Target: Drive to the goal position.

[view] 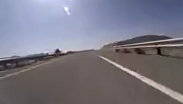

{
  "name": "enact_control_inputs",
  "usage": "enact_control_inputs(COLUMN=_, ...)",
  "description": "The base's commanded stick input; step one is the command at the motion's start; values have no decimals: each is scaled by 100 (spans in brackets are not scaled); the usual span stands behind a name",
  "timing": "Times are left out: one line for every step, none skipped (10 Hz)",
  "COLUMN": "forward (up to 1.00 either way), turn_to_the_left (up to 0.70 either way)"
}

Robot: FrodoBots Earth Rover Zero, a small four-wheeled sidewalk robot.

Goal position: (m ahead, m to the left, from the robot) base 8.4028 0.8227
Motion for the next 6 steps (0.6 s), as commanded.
enact_control_inputs(forward=100, turn_to_the_left=0)
enact_control_inputs(forward=100, turn_to_the_left=0)
enact_control_inputs(forward=100, turn_to_the_left=0)
enact_control_inputs(forward=100, turn_to_the_left=0)
enact_control_inputs(forward=100, turn_to_the_left=0)
enact_control_inputs(forward=100, turn_to_the_left=0)
